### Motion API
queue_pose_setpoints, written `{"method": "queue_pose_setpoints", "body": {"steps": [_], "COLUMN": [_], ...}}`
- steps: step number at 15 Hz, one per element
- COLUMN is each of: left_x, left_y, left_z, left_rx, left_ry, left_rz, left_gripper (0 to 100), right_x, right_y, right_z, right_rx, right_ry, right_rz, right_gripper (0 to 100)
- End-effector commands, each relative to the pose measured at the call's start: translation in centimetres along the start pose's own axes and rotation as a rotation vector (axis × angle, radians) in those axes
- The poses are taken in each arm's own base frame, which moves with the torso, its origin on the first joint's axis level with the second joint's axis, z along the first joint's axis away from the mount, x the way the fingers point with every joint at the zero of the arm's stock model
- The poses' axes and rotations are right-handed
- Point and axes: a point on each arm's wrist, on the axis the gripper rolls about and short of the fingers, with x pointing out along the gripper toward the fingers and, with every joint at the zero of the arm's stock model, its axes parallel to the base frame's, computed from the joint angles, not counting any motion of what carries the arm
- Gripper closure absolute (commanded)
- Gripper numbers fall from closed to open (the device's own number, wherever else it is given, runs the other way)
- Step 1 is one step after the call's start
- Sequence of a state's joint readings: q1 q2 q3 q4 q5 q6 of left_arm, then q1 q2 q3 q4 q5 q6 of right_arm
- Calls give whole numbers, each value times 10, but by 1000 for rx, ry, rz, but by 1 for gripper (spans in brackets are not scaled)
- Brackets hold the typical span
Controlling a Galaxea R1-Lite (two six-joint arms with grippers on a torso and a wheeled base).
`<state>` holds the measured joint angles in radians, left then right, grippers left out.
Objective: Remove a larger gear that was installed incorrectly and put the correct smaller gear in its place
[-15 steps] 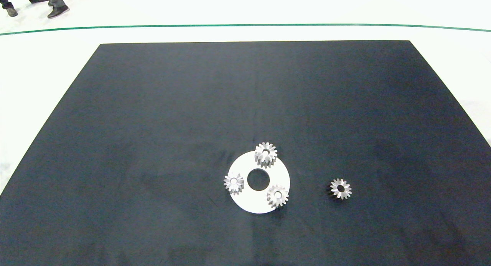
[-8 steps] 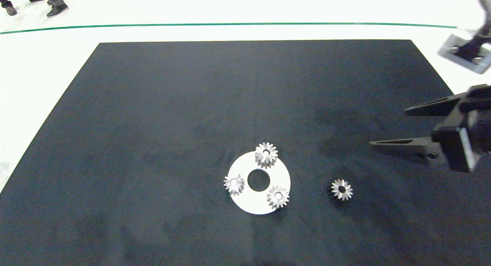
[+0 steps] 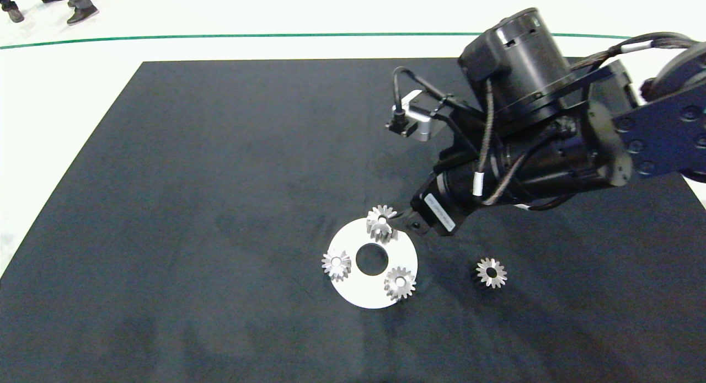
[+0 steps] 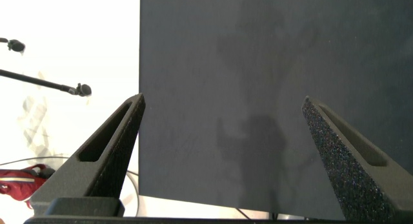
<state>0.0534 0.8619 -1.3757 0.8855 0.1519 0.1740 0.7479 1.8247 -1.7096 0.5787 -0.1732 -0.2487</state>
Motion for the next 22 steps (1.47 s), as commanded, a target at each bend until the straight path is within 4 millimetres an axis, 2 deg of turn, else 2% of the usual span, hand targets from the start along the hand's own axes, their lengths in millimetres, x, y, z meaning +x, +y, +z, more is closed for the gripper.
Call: {"method": "queue_pose_setpoints", "body": {"steps": [1,8,16,22], "left_x": [-2,-6,-11,-13], "left_y": [0,1,1,1], "left_z": [-1,-2,-3,-3], "left_rx": [0,1,1,2], "left_ry": [-3,-17,-38,-45], "left_rz": [2,5,9,9], "left_gripper": [0,0,0,0], "right_x": [43,58,82,86], "right_y": [12,17,20,18], "right_z": [4,1,-3,-5], "right_rx": [-22,14,16,20], "right_ry": [65,91,112,123], "right_rz": [23,31,30,20], "right_gripper": [0,0,17,29]}}
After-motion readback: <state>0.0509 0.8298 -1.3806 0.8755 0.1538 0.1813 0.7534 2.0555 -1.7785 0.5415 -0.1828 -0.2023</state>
